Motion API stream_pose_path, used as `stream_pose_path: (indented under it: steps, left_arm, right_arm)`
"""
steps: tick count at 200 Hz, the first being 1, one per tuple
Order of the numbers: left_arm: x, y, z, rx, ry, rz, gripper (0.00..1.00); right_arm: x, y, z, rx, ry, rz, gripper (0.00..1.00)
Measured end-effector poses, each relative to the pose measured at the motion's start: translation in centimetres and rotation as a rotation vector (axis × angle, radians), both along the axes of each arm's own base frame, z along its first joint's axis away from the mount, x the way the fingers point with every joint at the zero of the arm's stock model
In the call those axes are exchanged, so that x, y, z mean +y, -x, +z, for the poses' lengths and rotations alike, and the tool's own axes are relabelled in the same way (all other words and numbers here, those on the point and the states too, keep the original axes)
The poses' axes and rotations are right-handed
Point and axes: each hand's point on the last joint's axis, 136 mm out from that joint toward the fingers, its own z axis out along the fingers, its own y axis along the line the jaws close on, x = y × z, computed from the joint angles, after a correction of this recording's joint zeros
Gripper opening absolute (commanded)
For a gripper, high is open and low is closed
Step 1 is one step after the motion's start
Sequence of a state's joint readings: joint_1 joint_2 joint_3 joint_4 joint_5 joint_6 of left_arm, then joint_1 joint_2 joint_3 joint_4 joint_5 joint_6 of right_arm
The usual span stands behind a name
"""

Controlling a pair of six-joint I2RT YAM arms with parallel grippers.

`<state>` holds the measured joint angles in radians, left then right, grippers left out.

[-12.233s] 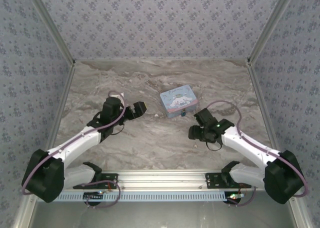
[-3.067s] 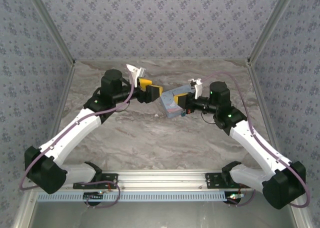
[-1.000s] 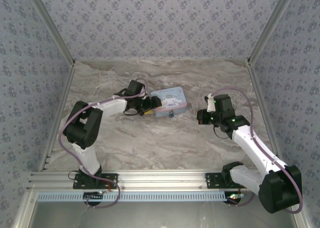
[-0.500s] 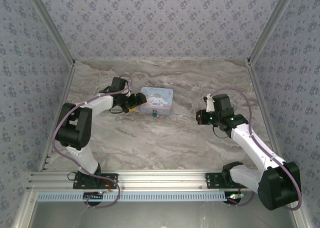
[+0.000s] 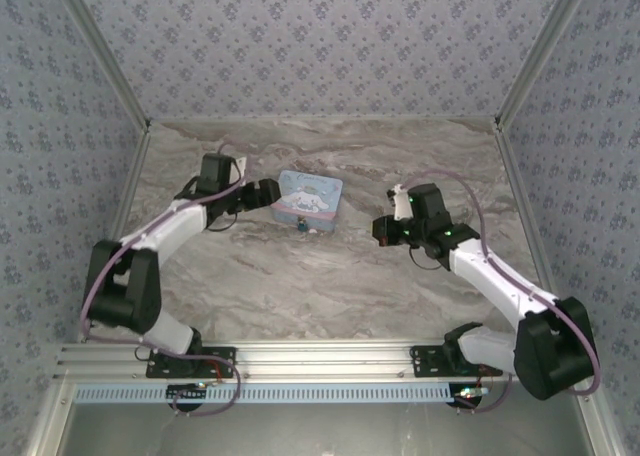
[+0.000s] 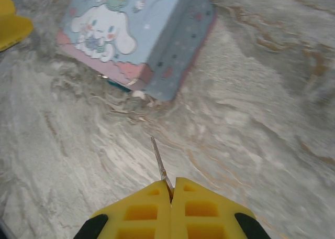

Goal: Unlock a padlock with a key

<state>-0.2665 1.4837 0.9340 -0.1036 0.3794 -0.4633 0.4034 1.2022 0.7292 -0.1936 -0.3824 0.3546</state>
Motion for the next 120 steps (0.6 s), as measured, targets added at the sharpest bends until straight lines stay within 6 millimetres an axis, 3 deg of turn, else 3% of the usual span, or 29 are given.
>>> stream_pose_path:
  steps: [16, 32, 87, 120]
  left_arm:
    - [0.0, 1.2, 1.7, -0.092, 0.029, -0.021, 0.87]
    - [-0.1, 2.5, 2.2, -0.147, 0.056, -0.047, 0.87]
    - [-1.0, 7.0, 0.2, -0.216, 0.115, -0.149, 0.88]
    - [-1.8, 7.8, -0.1, -0.233, 0.127, -0.202, 0.86]
  right_arm:
    - [1.8, -0.8, 0.3, -0.014, -0.029, 0.052, 0.0]
    - [3.4, -1.6, 0.7, -0.031, -0.055, 0.104, 0.0]
    - [7.0, -5.3, 0.0, -0.048, -0.09, 0.203, 0.0]
    - [8.3, -7.2, -1.5, -0.019, -0.101, 0.218, 0.0]
